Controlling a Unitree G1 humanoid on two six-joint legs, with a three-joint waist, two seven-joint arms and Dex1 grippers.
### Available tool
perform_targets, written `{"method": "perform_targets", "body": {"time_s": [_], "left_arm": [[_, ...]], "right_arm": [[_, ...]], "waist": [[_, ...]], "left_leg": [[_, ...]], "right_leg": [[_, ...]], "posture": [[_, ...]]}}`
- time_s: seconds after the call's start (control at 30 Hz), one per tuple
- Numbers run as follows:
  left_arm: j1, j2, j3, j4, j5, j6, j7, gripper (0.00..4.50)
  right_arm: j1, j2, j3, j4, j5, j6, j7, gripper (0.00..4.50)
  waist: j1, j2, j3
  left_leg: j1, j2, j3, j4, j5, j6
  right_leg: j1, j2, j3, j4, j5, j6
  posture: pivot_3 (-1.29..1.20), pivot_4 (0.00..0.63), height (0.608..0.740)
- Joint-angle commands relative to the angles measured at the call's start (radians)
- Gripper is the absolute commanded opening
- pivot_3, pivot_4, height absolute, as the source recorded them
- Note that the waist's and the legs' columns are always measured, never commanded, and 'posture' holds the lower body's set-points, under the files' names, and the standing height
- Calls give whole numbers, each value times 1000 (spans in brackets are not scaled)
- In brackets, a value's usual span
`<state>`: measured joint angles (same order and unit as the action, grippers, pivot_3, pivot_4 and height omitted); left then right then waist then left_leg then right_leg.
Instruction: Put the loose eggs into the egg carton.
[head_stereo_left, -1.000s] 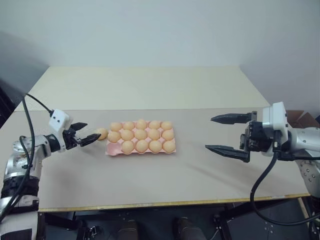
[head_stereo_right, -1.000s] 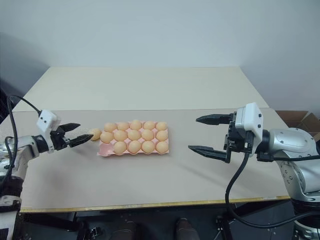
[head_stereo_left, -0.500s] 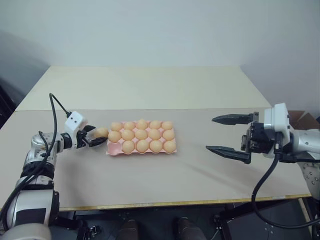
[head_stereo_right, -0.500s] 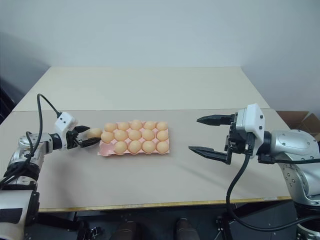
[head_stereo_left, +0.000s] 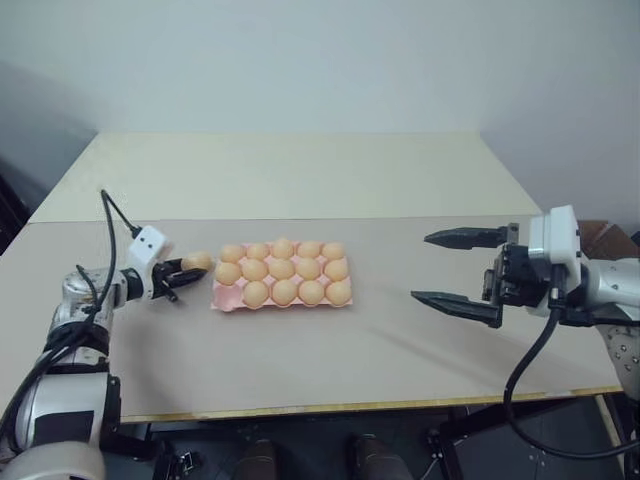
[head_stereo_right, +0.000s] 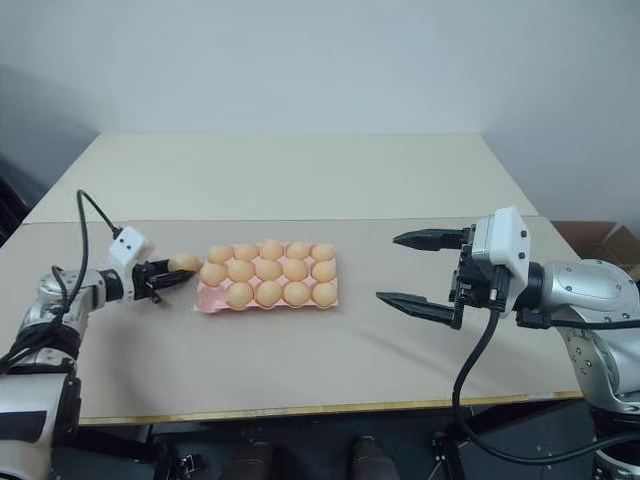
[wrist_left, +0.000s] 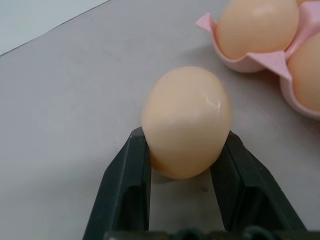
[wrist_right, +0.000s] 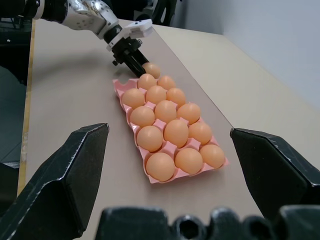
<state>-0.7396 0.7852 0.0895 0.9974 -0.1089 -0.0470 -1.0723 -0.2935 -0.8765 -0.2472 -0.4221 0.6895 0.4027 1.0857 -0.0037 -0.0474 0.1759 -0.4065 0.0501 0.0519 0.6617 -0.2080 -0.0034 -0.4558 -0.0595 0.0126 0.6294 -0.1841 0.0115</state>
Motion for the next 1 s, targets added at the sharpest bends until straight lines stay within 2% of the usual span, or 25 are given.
{"method": "perform_targets", "body": {"time_s": [0.03, 0.17, 0.3, 0.63, 1.0], "left_arm": [[46, 43, 59, -192, -93, 36, -96, 1515], [173, 22, 79, -510, -227, 191, -181, 1515], [263, 1, 42, -671, -251, 265, -189, 1515], [328, 6, -10, -731, -216, 282, -201, 1515], [358, 41, 14, -753, -225, 290, -193, 1515]], "right_arm": [[-2, -11, -31, -20, 16, -4, -1, 4500], [-14, -1, -14, -8, 10, -12, 3, 4500], [-26, 8, -7, -1, 21, -12, 8, 4500], [-12, 3, -35, 0, 93, 14, 37, 4500], [-24, 4, -30, 39, 114, 8, 69, 4500]], "waist": [[0, 0, 0], [4, 0, 0], [6, 0, 0], [-5, 0, 0], [-7, 0, 0]], "left_leg": [[0, 0, 0, 0, 0, 0], [0, 0, 0, 0, 0, 0], [1, 0, 0, 0, 0, 0], [1, 0, 0, 0, 0, 0], [1, 0, 0, 0, 0, 0]], "right_leg": [[0, 0, 0, 0, 0, 0], [0, -1, 0, 0, 0, 0], [0, 0, 0, 0, 0, 0], [0, 0, 1, 0, 0, 0], [0, 0, 1, 0, 0, 0]], "posture": [[0, 150, 740], [0, 150, 740], [0, 150, 740], [0, 150, 740], [0, 150, 740]]}}
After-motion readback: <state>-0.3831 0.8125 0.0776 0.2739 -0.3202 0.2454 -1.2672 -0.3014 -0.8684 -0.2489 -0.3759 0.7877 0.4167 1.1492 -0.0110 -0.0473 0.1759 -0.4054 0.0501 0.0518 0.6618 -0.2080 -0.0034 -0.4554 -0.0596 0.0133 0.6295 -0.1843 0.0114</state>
